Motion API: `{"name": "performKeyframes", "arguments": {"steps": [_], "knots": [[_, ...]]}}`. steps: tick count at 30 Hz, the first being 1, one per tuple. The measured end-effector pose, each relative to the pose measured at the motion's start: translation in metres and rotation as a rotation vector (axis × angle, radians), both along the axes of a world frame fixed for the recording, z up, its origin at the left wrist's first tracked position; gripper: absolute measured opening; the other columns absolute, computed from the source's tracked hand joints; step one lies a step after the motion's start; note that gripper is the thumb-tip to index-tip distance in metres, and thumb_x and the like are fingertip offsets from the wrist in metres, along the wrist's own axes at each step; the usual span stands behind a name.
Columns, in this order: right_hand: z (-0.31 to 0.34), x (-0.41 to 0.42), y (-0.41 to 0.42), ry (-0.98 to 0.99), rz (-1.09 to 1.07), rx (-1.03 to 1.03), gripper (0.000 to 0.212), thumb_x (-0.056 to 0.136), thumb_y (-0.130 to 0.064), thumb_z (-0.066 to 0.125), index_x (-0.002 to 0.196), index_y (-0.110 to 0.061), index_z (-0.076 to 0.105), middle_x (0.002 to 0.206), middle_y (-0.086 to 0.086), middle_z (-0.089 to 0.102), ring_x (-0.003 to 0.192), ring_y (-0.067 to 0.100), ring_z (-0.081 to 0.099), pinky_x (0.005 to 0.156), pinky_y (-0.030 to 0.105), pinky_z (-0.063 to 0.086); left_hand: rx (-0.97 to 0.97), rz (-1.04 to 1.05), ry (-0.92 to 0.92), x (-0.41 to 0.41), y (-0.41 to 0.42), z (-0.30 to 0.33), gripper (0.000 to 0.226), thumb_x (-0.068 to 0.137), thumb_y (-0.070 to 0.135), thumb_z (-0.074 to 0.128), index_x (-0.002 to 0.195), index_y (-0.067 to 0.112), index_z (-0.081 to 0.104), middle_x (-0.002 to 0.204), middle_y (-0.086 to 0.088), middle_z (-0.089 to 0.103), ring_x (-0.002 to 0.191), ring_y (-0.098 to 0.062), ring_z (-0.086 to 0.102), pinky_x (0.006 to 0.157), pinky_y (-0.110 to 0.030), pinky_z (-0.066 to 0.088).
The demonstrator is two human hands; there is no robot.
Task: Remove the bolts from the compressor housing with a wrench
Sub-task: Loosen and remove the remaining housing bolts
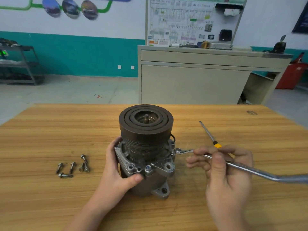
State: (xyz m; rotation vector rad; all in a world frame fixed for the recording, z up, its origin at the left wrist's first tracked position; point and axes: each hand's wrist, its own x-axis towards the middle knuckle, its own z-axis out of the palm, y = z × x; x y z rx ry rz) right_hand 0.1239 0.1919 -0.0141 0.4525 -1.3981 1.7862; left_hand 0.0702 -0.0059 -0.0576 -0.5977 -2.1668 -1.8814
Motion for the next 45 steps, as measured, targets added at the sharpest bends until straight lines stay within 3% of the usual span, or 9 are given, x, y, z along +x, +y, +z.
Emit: {"name": "performKeyframes", "arguments": {"steps": [6,12,22,27,31,34,37,40,45], "knots": [[-0.010,0.003,-0.021,0.121,-0.190,0.151,0.011,0.097,-0.034,0.052,0.106,-0.040,0.055,0.095,-0.007,0.069,0.072,0.017,0.072,0.059,0.028,0.058,-0.005,0.012,0.007,0.001,0.000,-0.001,0.104,0.045,0.083,0.069,0.130,0.049,0.020,0.122,0.047,0.041,0.119,0.019,0.040,0.088,0.003,0.033],[-0.022,0.008,-0.035,0.034,-0.482,0.309,0.012,0.097,-0.045,0.050,0.094,-0.037,0.058,0.100,-0.018,0.070,0.090,0.015,0.070,0.075,0.023,0.053,-0.011,0.012,0.016,-0.001,-0.001,-0.003,0.101,0.047,0.083,0.069,0.130,0.054,0.020,0.126,0.043,0.041,0.123,0.014,0.040,0.092,0.001,0.032],[-0.016,0.005,-0.056,-0.024,-0.609,0.258,0.022,0.099,-0.045,0.043,0.097,-0.031,0.060,0.097,-0.021,0.062,0.089,0.011,0.061,0.077,0.016,0.044,-0.021,0.012,0.032,0.000,-0.002,-0.001,0.096,0.049,0.081,0.069,0.128,0.060,0.020,0.126,0.044,0.040,0.123,0.015,0.039,0.091,0.001,0.032],[-0.027,0.005,-0.071,-0.026,-0.696,0.311,0.022,0.100,-0.043,0.040,0.095,-0.030,0.057,0.099,-0.023,0.060,0.089,0.004,0.057,0.071,0.042,0.047,-0.018,0.008,0.049,0.000,-0.002,-0.002,0.098,0.050,0.082,0.069,0.130,0.052,0.021,0.125,0.045,0.040,0.123,0.016,0.039,0.091,0.001,0.031],[-0.027,0.004,-0.075,-0.025,-0.742,0.300,0.020,0.100,-0.043,0.040,0.096,-0.033,0.056,0.095,-0.020,0.060,0.089,0.010,0.056,0.073,0.040,0.045,-0.025,0.010,0.048,0.001,-0.002,-0.002,0.095,0.050,0.081,0.069,0.128,0.059,0.020,0.125,0.047,0.038,0.123,0.017,0.038,0.091,0.002,0.031],[-0.023,0.003,-0.075,0.053,-0.656,0.138,0.016,0.100,-0.041,0.040,0.097,-0.032,0.053,0.087,-0.002,0.063,0.081,0.023,0.059,0.073,0.034,0.046,-0.018,0.008,0.032,0.001,-0.003,-0.002,0.093,0.049,0.080,0.070,0.125,0.066,0.020,0.125,0.047,0.039,0.122,0.017,0.038,0.091,0.002,0.032],[-0.018,0.000,-0.064,0.091,-0.534,-0.068,0.011,0.100,-0.032,0.039,0.096,-0.022,0.039,0.073,-0.002,0.063,0.067,0.010,0.057,0.066,0.021,0.045,-0.014,0.003,0.016,0.000,-0.004,-0.004,0.092,0.047,0.079,0.072,0.123,0.071,0.020,0.126,0.045,0.038,0.124,0.015,0.038,0.091,0.002,0.032],[-0.014,-0.010,-0.043,-0.058,-0.419,-0.346,0.012,0.098,-0.020,0.035,0.087,-0.020,0.039,0.059,-0.006,0.061,0.048,0.012,0.045,0.048,0.021,0.036,-0.005,0.000,0.007,-0.001,-0.004,-0.004,0.092,0.046,0.079,0.072,0.122,0.072,0.020,0.126,0.045,0.039,0.122,0.016,0.039,0.090,0.002,0.033],[-0.001,-0.059,0.007,-0.442,0.161,-0.656,0.022,0.102,-0.014,0.033,0.084,-0.016,0.044,0.050,-0.001,0.046,0.034,0.010,0.030,0.038,0.016,0.027,0.011,0.000,0.023,-0.001,-0.002,-0.003,0.096,0.047,0.079,0.072,0.127,0.059,0.022,0.125,0.045,0.041,0.122,0.017,0.039,0.091,0.001,0.032]]}}
